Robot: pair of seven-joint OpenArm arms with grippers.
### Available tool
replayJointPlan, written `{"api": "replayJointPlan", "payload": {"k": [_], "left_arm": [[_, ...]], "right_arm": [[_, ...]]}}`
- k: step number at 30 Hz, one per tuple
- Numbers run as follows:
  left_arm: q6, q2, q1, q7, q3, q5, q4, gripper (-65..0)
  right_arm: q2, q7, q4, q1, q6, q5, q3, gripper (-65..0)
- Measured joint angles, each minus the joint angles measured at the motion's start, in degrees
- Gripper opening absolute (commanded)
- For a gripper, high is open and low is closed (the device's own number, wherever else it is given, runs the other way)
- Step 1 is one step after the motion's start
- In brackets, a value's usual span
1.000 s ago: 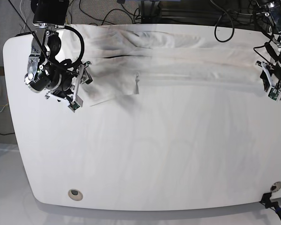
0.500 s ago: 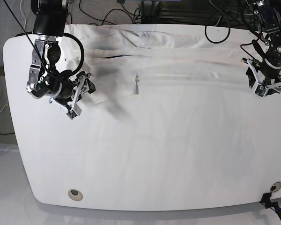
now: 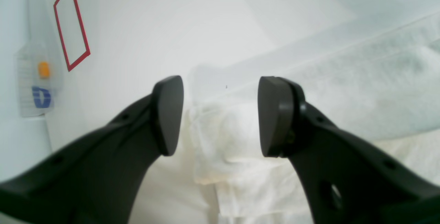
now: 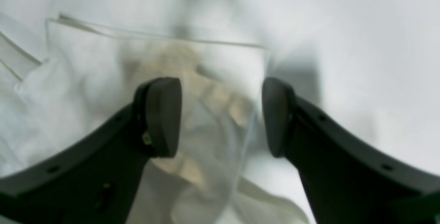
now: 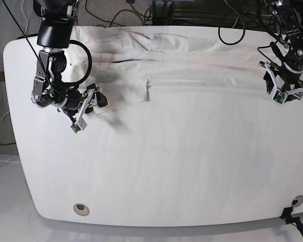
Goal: Fold the T-shirt properly
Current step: 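Release the fold and move both grippers back over the folded strip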
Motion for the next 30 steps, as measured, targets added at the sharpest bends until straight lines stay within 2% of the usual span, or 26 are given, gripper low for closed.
{"api": "replayJointPlan", "payload": {"k": [5,9,10,12,16,20,22,25,30], "left_arm": [[0.0,0.0,0.0,0.0,0.0,0.0,0.0,-32.6],[0.0,0.0,0.0,0.0,0.0,0.0,0.0,-32.6],[0.0,0.0,0.0,0.0,0.0,0.0,0.0,-32.6],[0.0,0.0,0.0,0.0,0.0,0.0,0.0,-32.6],[0.0,0.0,0.0,0.0,0.0,0.0,0.0,-32.6],[0.0,0.0,0.0,0.0,0.7,0.0,0.0,-32.6],[0.0,0.0,0.0,0.0,1.4,0.0,-0.1,-32.6],[0.0,0.0,0.0,0.0,1.4,0.0,-0.1,-32.6],[0.0,0.0,0.0,0.0,2.5,0.0,-0.2,-32.6]], "right_arm": [[-2.6,-0.4,0.0,0.1,0.0,0.5,-0.3,-28.8],[-3.2,-0.6,0.0,0.1,0.0,0.5,-0.1,-29.8],[-3.2,-0.6,0.0,0.1,0.0,0.5,-0.1,-32.1],[-3.2,-0.6,0.0,0.1,0.0,0.5,-0.1,-40.9],[-3.2,-1.7,0.0,0.2,0.0,0.0,-0.1,-64.4],[-3.3,-3.7,0.0,0.6,0.0,0.5,0.0,-65.0],[-3.4,-8.4,-0.1,1.7,-0.2,3.4,0.0,-65.0],[-2.6,-10.6,-0.1,1.4,-0.3,16.8,-0.1,-65.0],[-0.8,-14.7,-0.3,-0.1,-0.4,32.4,0.0,-65.0]]}}
